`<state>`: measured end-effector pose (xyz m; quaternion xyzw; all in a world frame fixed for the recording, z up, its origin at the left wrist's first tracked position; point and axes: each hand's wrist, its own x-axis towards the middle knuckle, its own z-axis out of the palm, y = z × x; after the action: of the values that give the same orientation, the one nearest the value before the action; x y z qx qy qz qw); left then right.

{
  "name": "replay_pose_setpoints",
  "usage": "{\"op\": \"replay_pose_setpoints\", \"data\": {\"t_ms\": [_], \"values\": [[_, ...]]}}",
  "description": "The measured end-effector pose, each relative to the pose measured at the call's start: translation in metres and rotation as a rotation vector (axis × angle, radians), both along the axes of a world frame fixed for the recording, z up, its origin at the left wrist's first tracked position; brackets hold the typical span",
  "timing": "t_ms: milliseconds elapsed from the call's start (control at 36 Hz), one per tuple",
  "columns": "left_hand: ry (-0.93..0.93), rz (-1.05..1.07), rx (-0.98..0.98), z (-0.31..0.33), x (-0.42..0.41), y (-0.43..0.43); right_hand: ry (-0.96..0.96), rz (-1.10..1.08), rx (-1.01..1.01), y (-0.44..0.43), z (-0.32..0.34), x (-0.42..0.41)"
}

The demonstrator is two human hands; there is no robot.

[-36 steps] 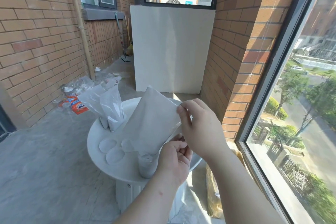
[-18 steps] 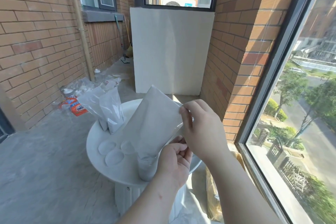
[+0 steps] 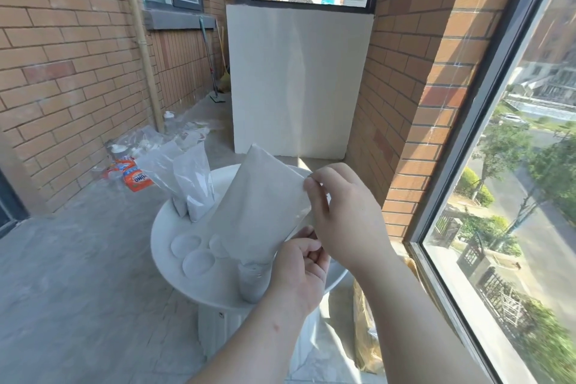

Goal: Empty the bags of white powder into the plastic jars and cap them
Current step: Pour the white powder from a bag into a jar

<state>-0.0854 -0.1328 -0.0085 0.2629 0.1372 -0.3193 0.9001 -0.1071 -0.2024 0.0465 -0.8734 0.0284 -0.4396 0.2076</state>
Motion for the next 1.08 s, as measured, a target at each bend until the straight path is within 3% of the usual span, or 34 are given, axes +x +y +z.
{"op": "replay_pose_setpoints", "data": {"t_ms": [1083], "values": [[-0.006, -0.017, -0.001, 0.0011, -0.0024, 0.0007, -0.06, -0.021, -0.004, 0.0005, 0.0002, 0.0013]]}}
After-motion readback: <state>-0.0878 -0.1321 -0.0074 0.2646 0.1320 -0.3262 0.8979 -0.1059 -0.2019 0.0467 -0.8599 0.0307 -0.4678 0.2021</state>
